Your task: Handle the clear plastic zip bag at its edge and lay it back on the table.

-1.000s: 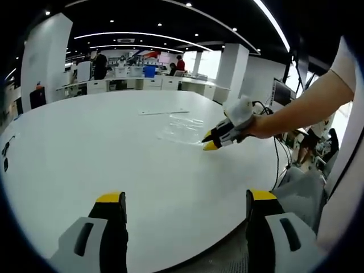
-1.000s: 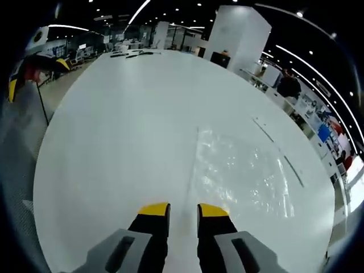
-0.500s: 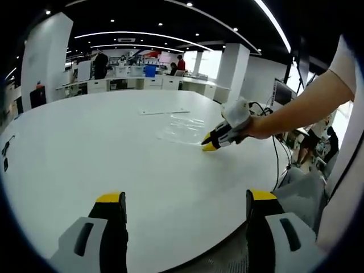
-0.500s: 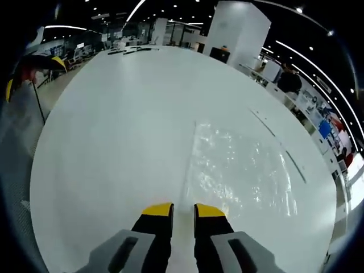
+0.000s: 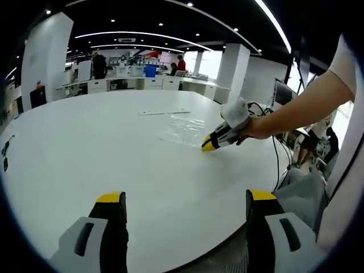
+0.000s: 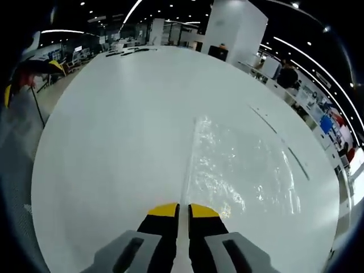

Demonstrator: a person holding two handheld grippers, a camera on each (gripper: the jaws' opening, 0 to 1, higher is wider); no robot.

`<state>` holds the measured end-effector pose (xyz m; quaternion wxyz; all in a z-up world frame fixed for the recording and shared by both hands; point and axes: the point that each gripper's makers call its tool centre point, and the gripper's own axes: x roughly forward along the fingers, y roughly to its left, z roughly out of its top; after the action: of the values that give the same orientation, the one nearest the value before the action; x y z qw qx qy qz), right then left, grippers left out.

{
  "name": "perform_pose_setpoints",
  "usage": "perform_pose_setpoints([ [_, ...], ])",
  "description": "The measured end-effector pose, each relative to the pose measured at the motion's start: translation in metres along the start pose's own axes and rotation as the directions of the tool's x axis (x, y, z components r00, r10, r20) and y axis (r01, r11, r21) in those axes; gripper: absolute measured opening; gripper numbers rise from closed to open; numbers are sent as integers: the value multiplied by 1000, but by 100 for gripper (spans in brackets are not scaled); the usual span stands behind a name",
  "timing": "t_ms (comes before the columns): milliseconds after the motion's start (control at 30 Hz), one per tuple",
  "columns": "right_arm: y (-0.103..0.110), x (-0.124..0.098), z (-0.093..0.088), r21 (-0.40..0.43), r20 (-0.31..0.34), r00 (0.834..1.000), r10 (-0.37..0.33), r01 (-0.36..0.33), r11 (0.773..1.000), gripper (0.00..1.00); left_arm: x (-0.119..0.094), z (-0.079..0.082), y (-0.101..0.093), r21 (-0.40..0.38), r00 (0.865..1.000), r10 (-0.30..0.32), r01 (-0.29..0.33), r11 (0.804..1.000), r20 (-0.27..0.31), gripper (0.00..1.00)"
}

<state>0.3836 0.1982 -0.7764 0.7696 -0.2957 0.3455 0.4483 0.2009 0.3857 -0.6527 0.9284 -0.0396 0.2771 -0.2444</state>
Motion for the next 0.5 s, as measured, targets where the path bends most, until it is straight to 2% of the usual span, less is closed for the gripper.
perform_pose_setpoints([
  [167, 1, 1, 0, 29, -7, 1000, 15, -14, 999, 0, -1, 1, -1, -1, 1000, 1, -1, 1000, 1, 85],
  [233, -1, 2, -1, 8, -10, 1000, 15, -14, 1000, 0, 0, 1, 0, 0, 1000, 1, -1, 1000, 1, 85],
  [500, -2, 6, -4, 19, -23, 999, 24, -24, 1000, 0, 0, 0, 2, 1, 1000, 1, -1, 1000, 5, 84],
])
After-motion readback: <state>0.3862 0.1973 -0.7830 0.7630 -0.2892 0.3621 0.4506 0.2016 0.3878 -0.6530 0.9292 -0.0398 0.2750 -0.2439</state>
